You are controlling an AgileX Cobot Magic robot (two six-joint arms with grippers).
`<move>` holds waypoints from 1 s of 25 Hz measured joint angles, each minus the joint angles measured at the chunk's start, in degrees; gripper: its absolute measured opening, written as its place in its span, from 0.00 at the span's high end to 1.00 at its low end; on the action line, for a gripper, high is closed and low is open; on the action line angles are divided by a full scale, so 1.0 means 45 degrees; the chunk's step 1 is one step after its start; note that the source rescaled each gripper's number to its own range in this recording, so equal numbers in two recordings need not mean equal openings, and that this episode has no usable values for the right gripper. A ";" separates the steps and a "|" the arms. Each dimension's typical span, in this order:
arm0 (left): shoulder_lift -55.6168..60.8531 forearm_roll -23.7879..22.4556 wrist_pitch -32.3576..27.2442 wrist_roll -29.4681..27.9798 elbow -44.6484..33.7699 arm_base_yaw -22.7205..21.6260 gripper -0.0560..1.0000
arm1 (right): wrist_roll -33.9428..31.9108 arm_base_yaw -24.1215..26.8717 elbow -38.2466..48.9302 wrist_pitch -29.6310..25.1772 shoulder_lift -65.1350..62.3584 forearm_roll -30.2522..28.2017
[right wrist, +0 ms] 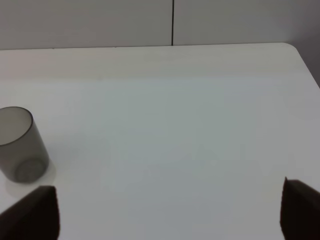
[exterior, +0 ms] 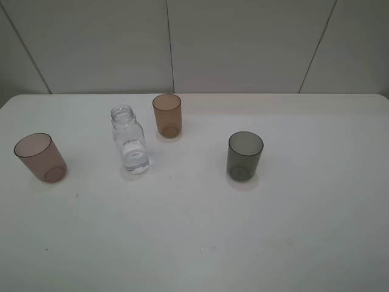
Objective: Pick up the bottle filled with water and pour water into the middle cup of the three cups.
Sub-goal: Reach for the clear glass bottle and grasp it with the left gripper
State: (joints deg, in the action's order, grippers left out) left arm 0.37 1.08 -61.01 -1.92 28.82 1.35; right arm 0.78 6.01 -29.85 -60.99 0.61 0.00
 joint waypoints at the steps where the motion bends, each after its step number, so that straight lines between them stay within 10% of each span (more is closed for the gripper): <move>1: 0.0000 0.0000 0.0000 0.0000 0.0000 0.0000 0.00 | 0.0000 0.0000 0.0000 0.0000 0.0000 0.0000; 25: 0.0000 0.0000 0.0000 0.0000 0.0000 0.0000 0.00 | 0.0000 0.0000 0.0000 0.0000 0.0000 0.0000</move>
State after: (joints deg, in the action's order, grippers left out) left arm 0.37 1.08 -61.01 -1.92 28.82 1.35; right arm 0.78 6.01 -29.85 -60.99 0.61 0.00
